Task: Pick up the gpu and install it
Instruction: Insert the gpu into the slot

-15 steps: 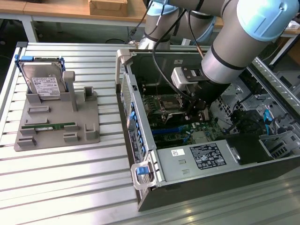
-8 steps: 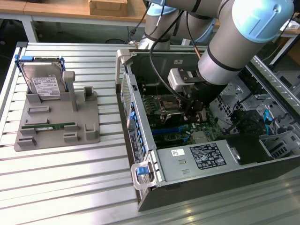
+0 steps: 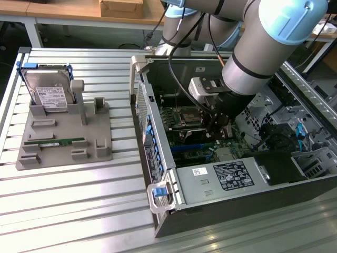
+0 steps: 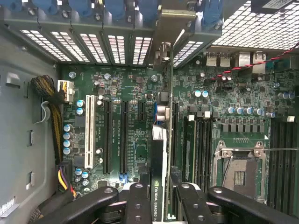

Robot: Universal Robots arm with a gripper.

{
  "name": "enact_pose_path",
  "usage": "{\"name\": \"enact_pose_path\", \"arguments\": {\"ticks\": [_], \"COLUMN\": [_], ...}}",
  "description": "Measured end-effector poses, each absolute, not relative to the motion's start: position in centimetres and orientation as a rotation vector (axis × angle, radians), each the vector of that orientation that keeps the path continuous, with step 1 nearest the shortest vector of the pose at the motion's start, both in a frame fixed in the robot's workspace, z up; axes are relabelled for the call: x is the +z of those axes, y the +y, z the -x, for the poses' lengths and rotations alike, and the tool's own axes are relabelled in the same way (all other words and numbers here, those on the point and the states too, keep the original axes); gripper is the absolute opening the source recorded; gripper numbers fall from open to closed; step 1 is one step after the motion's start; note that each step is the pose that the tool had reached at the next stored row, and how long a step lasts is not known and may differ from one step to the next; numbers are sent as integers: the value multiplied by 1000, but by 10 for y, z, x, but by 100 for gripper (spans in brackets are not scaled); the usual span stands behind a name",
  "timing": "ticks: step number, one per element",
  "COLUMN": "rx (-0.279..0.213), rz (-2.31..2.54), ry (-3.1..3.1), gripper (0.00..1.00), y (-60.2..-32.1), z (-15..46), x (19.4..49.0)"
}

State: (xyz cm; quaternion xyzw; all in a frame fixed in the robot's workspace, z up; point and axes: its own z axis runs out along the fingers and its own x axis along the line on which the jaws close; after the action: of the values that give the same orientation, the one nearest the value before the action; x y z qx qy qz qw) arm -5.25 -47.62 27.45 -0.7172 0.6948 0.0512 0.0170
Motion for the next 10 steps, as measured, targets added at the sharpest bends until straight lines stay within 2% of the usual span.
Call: {"name": "enact_pose_path", "arguments": {"ticks": [10], "rx": [161], "rz": [2228], "ry": [2158], "gripper": [27], "y": [-476], "z": [53], "x": [269]}}
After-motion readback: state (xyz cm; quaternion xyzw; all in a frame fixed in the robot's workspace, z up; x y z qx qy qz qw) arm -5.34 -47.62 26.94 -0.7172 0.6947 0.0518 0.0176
